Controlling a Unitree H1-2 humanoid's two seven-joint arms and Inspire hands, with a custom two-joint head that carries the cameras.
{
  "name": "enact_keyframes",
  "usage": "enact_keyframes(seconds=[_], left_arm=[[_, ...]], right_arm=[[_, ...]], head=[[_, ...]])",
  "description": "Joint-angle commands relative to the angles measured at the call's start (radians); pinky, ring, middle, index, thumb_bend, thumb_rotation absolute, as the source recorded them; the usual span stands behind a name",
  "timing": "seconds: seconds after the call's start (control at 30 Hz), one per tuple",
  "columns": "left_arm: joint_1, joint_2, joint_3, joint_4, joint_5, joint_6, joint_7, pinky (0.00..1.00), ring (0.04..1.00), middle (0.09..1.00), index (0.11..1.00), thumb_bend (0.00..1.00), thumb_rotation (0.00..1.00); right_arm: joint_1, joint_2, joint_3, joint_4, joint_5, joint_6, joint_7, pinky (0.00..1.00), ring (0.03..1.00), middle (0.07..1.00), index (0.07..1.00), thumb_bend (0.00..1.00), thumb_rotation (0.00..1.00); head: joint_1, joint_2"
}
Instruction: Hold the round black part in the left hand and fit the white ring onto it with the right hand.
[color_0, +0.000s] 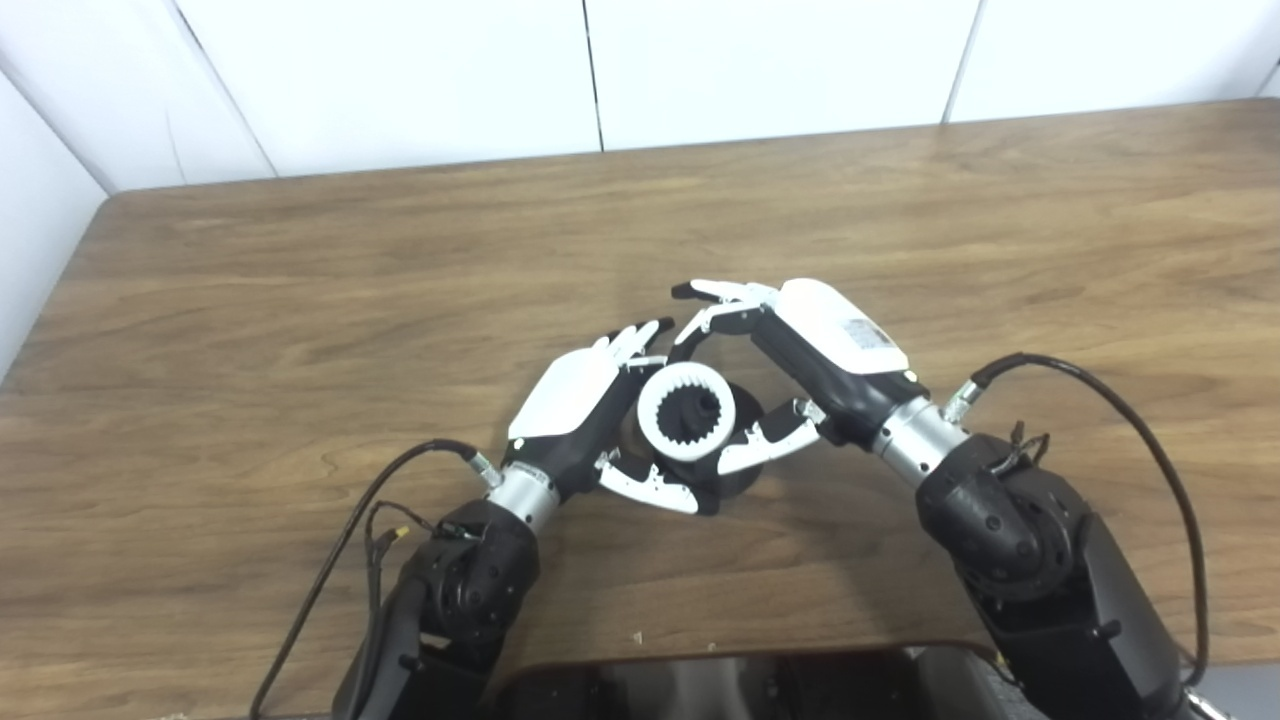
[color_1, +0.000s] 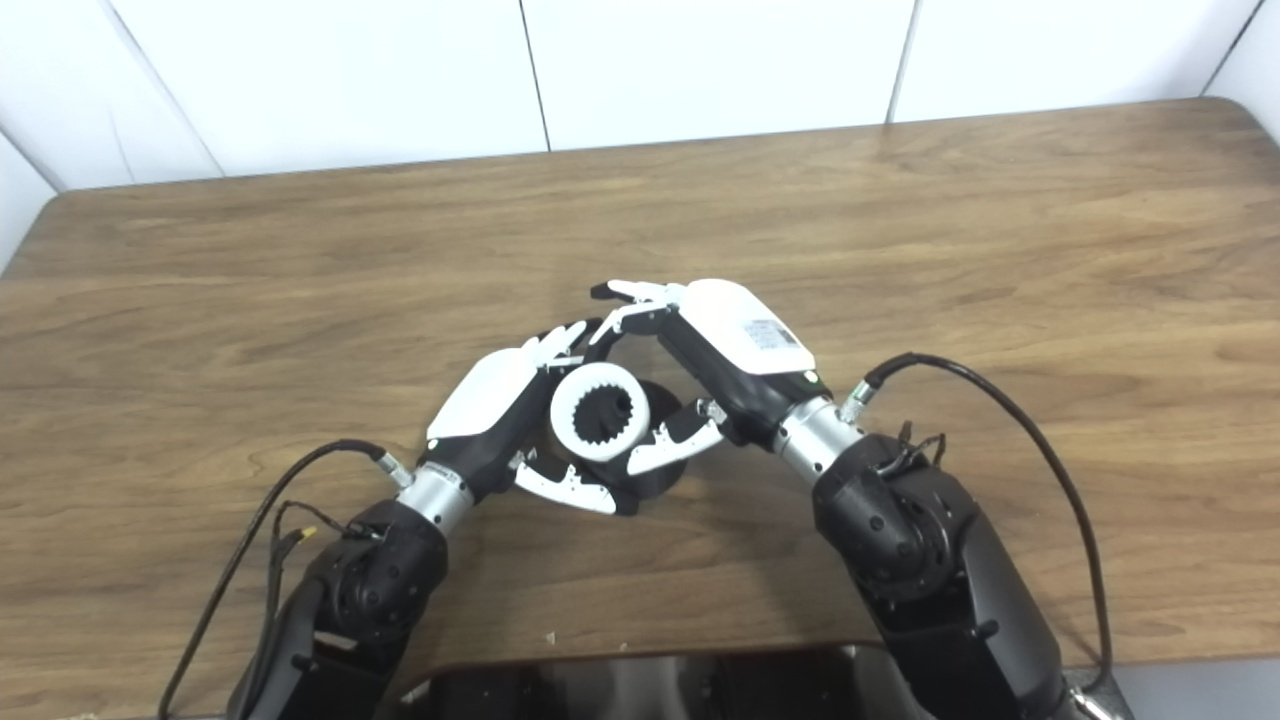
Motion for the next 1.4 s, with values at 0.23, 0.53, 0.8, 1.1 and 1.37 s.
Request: enact_keyframes(seconds=[0.23,0.53,0.8,1.1,1.37], left_arm=[[-0.017,0.012,0.005,-0.037,0.0,-0.003,0.007,1.0,1.0,1.0,0.622,1.0,0.35],[-0.018,0.027,0.017,-0.037,-0.026,-0.014,0.01,1.0,1.0,1.0,0.625,1.0,0.35],[-0.023,0.031,0.014,-0.041,-0.032,-0.009,0.008,1.0,1.0,1.0,0.625,1.0,0.36],[-0.031,0.028,0.015,-0.053,-0.034,0.006,-0.005,1.0,1.0,1.0,0.623,1.0,0.34],[-0.032,0.02,0.013,-0.047,-0.031,0.004,0.002,1.0,1.0,1.0,0.622,1.0,0.35]], right_arm=[[-0.057,0.0,-0.041,-0.018,0.0,-0.019,-0.018,0.94,0.898,0.893,0.492,0.52,0.16],[-0.042,-0.015,-0.066,-0.044,0.001,-0.009,-0.003,0.94,0.905,0.898,0.492,0.52,0.16],[0.01,-0.029,-0.059,-0.032,-0.001,-0.041,-0.018,0.91,0.887,0.881,0.491,0.52,0.16],[0.034,-0.037,-0.039,-0.019,-0.009,-0.068,-0.024,0.89,0.883,0.884,0.492,0.52,0.16],[0.023,-0.028,-0.02,-0.012,-0.031,-0.073,-0.023,0.87,0.88,0.888,0.492,0.52,0.16]], head=[[-0.023,0.005],[-0.042,0.013],[-0.039,0.013],[-0.023,0.022],[-0.015,0.021]])
